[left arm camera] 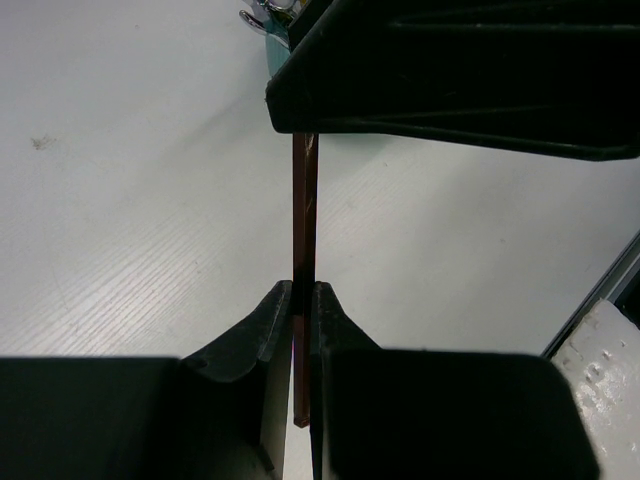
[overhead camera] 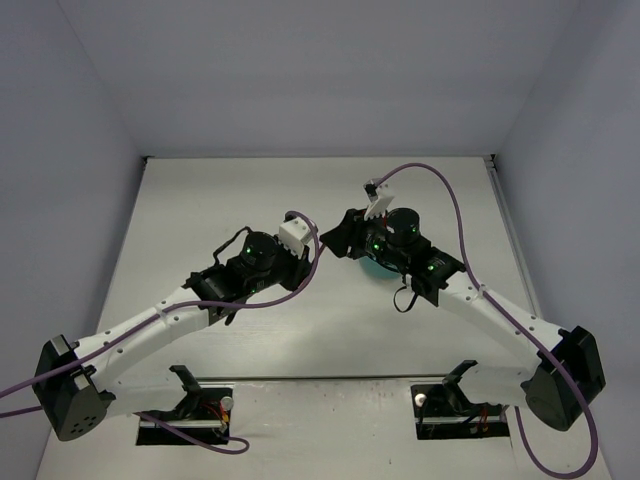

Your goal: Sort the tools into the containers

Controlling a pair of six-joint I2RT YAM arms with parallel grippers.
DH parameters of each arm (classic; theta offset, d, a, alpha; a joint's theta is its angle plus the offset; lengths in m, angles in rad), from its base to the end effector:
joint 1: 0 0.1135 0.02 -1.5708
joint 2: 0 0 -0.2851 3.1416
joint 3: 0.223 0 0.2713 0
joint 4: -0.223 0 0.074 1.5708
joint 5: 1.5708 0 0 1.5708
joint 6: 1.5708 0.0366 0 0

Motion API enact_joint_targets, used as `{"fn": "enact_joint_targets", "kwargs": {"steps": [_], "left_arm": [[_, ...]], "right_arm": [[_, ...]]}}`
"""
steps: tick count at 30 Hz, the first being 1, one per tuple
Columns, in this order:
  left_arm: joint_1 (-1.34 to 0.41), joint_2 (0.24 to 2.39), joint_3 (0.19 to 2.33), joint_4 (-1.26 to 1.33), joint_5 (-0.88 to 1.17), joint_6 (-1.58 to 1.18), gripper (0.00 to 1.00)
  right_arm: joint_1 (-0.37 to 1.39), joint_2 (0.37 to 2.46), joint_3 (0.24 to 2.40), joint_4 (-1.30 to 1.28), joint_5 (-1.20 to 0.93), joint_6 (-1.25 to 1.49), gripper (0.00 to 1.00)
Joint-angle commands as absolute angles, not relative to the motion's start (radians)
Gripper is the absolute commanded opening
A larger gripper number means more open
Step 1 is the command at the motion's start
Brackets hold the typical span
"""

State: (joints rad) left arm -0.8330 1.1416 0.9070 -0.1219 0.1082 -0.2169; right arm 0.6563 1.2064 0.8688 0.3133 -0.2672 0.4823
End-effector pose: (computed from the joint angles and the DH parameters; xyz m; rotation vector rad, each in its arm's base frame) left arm 0.1828 -0.2069 0.3311 0.6812 1.8915 -0.7936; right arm 0.2296 0.1890 0.3462 -0.3681 1.6663 1.0817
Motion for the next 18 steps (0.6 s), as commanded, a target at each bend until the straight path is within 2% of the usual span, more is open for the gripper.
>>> {"fn": "enact_joint_targets", "kwargs": {"steps": [1, 7, 10, 13, 14, 15, 18], "left_arm": [[-0.838, 1.11, 0.951, -0.024, 0.103, -0.209, 0.0], [-0.838, 1.116, 0.95, -0.017, 0.101, -0.213, 0.0], [-0.838, 1.123, 0.95, -0.019, 0.091, -0.214, 0.0], [-0.838, 1.131, 0.957, -0.026, 0.091, -0.221, 0.03], [-0.838, 1.134, 0.961, -0.032, 0.091, -0.224, 0.12], [-0.838, 1.135, 0.965, -0.037, 0.09, -0.226, 0.31], [-0.838, 1.133, 0.976, -0.069, 0.065, -0.243, 0.58]], "right_arm": [[0.664, 1.209, 0.895, 0.407, -0.256, 0.487, 0.37], [0.666, 1.213, 0.892, 0.407, -0.262, 0.488, 0.18], [0.666, 1.211, 0.889, 0.405, -0.257, 0.484, 0.03], [0.664, 1.198, 0.882, 0.403, -0.231, 0.474, 0.0], [0.661, 1.188, 0.877, 0.401, -0.218, 0.468, 0.0], [0.657, 1.178, 0.876, 0.399, -0.213, 0.46, 0.0], [0.638, 1.161, 0.885, 0.376, -0.196, 0.441, 0.0]]}}
